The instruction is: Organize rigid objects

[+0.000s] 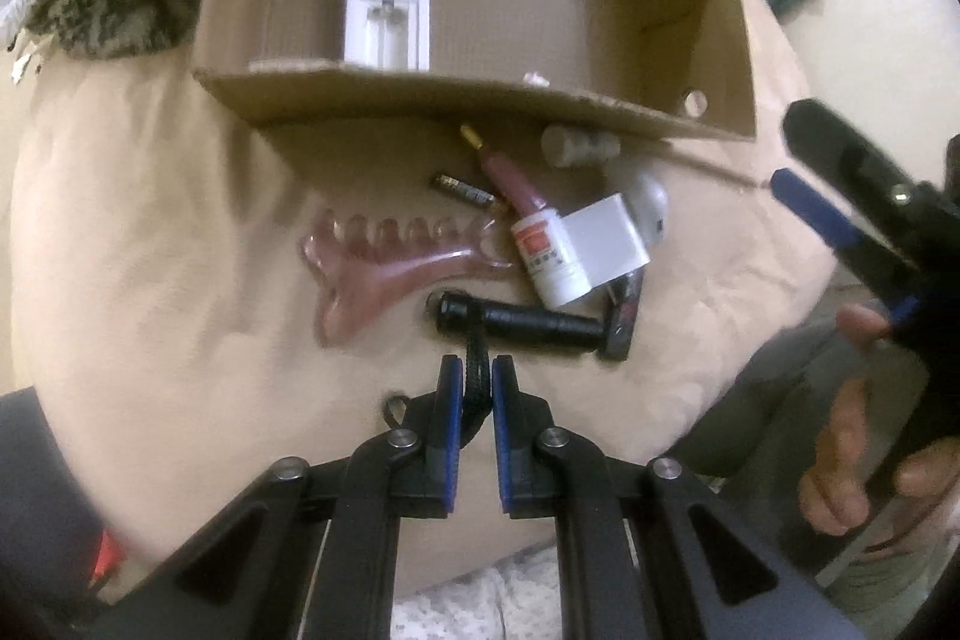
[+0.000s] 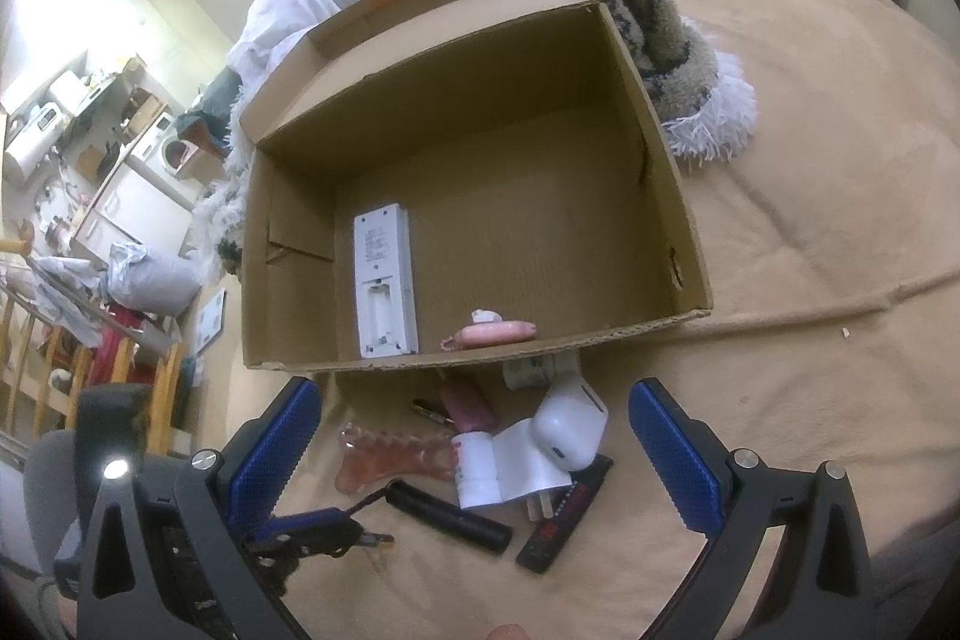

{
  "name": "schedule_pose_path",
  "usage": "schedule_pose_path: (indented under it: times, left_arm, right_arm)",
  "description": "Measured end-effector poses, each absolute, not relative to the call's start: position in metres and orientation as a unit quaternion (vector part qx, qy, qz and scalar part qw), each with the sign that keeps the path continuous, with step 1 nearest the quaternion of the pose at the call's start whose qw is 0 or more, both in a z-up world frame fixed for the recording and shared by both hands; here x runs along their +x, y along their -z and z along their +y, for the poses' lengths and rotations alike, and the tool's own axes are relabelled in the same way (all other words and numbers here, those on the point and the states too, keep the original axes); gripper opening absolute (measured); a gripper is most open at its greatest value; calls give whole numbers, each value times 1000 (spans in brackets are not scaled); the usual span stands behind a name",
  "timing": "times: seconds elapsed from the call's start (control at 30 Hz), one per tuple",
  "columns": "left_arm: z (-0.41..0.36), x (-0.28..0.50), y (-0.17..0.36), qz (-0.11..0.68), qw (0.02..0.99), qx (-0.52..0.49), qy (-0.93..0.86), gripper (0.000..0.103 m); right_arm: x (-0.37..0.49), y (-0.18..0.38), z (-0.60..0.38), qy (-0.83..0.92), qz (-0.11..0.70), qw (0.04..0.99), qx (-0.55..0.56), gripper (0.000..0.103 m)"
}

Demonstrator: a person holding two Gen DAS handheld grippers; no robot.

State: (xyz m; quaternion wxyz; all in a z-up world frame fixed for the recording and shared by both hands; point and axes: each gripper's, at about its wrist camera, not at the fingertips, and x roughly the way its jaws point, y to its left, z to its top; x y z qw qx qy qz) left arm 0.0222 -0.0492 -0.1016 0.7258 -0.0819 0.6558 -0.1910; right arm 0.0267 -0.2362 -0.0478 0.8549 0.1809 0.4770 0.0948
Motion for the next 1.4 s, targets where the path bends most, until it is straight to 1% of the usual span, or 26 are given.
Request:
schedule_pose_path:
  times: [0.1,0.23,0.3,0.63,0.77,0.87,0.93,0.97,1.0,1.03,1.07,1.13,1.2,1.27,1.4]
  left_arm:
    - [-50,20,98,650,732,-75,192,9]
    - [-50,20,108,665,722,-72,176,9]
    - [-50,19,103,662,725,-76,174,9]
    - [-30,7,9,579,790,-74,187,9]
    - [-23,13,-27,528,832,-53,160,9]
    - [-20,24,-31,519,841,-48,143,9]
    - [-19,29,-28,518,843,-49,138,9]
    - [-18,33,-23,520,842,-51,136,9]
    - [-17,35,-18,523,840,-52,135,9]
    - [-16,36,-14,526,838,-54,135,9]
    - [-14,36,-9,528,836,-57,135,9]
    - [-14,37,1,532,834,-58,134,9]
    - [-12,37,14,541,828,-66,135,9]
    - [-14,36,24,555,817,-67,141,9]
    - [-17,34,25,553,818,-63,145,9]
  right_arm:
    - [28,49,-238,-93,479,853,186,103]
    - [28,50,-235,-93,483,852,181,103]
    - [29,51,-235,-94,485,851,180,103]
    - [29,50,-243,-91,479,849,201,103]
    - [27,51,-251,-86,486,843,215,103]
    - [24,62,-258,-69,517,825,220,103]
    - [22,77,-262,-52,551,802,223,103]
    - [20,87,-264,-48,570,786,234,93]
    - [19,100,-267,-50,590,764,255,81]
    - [17,112,-268,-46,612,742,270,62]
    - [16,121,-268,-39,630,727,271,51]
    - [18,128,-261,-41,647,717,255,46]
    - [21,129,-250,-47,654,721,224,44]
    - [22,138,-240,-44,670,715,195,36]
    - [29,156,-220,-42,690,707,145,36]
